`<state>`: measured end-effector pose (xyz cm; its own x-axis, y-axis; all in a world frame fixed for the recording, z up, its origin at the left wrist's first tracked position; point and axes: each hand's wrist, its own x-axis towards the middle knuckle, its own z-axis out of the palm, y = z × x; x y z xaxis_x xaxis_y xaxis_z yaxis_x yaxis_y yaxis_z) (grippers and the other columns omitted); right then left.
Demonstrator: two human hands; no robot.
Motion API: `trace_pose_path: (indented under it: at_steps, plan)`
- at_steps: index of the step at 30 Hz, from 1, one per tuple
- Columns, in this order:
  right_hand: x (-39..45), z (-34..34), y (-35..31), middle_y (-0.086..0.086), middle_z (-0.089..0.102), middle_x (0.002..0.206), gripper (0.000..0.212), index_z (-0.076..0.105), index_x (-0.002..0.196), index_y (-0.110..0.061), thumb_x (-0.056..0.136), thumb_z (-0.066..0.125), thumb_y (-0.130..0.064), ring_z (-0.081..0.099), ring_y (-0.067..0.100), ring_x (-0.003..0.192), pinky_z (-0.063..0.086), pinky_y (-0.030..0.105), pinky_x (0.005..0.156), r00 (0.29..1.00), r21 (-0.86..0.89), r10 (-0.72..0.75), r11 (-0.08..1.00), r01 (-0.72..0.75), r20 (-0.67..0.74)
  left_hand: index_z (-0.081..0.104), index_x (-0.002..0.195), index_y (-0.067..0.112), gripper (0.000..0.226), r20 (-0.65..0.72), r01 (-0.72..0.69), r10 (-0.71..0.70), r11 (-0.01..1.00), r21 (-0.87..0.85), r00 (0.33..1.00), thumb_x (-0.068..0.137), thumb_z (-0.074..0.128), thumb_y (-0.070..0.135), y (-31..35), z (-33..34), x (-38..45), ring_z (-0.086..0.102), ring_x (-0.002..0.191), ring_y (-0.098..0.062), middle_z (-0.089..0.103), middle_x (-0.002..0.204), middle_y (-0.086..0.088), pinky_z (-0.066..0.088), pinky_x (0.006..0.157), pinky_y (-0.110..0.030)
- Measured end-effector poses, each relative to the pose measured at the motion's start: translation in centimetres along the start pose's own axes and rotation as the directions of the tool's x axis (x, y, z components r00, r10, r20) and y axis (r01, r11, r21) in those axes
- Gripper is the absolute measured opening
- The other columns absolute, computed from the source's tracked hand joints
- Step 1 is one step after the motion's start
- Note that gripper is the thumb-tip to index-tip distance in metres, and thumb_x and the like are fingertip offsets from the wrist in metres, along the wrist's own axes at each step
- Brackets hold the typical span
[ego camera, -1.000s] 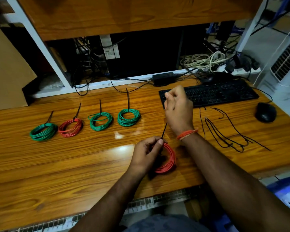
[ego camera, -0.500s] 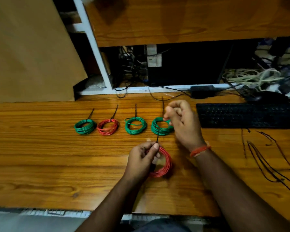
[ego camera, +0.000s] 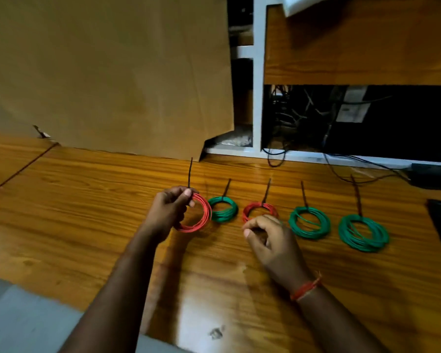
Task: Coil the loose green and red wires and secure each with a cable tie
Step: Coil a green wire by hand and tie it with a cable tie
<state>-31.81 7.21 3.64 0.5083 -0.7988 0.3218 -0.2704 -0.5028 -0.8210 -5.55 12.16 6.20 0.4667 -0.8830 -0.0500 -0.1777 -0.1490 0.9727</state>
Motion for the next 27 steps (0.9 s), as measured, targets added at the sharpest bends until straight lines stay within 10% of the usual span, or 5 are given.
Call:
trace_pose_path:
  at_steps: [7, 11, 21, 27]
  plan:
    - [2.9, 7.9, -2.1, -0.011, 0.067, 0.089, 0.006, 0.071, 0.087, -0.022, 0.087, 0.065, -0.023, 0.063, 0.004, 0.088, 0.048, 0.018, 0.074, 0.993, -0.015, 0.12, 0.993, -0.12, -0.021, 0.07, 0.094, 0.014, 0.029, 0.227, 0.022, -0.089, 0.96, 0.28, 0.97, 0.102, 0.056, 0.038, -5.2, -4.2, 9.2, 0.064, 0.067, -0.02, 0.07, 0.079, -0.002, 0.057, 0.067, -0.038]
    - [2.4, 10.4, -2.6, -0.015, 0.067, 0.091, 0.008, 0.07, 0.09, -0.025, 0.091, 0.069, -0.018, 0.063, 0.003, 0.089, 0.047, 0.017, 0.074, 0.98, -0.061, 0.201, 0.978, -0.199, 0.015, 0.068, 0.12, 0.022, 0.028, 0.237, -0.204, 0.047, 0.681, 0.703, 0.97, 0.104, 0.053, 0.04, -6.1, -4.2, 10.9, 0.064, 0.101, -0.02, 0.068, 0.111, -0.001, 0.052, 0.085, -0.031]
    - [3.0, 12.7, -3.8, -0.013, 0.066, 0.087, 0.014, 0.069, 0.088, -0.026, 0.093, 0.07, -0.013, 0.057, -0.004, 0.079, 0.036, 0.008, 0.063, 0.963, -0.139, 0.251, 0.962, -0.237, 0.095, 0.061, 0.136, 0.02, 0.043, 0.128, -0.227, 0.188, 0.786, 0.576, 0.974, 0.103, 0.047, 0.043, -6.8, -7.5, 5.6, 0.051, 0.123, -0.02, 0.054, 0.13, -0.003, 0.04, 0.106, -0.032]
    - [7.3, 19.5, -7.3, -0.007, 0.067, 0.093, 0.011, 0.068, 0.095, -0.021, 0.087, 0.061, -0.018, 0.063, 0.01, 0.088, 0.048, 0.02, 0.076, 0.987, -0.1, -0.019, 0.994, 0.035, 0.161, 0.066, 0.127, 0.02, 0.043, -0.015, -0.222, 0.339, 0.65, 0.726, 0.941, 0.1, 0.045, 0.046, -6.9, -17.5, -1.2, 0.053, 0.117, -0.023, 0.054, 0.13, -0.002, 0.043, 0.103, -0.037]
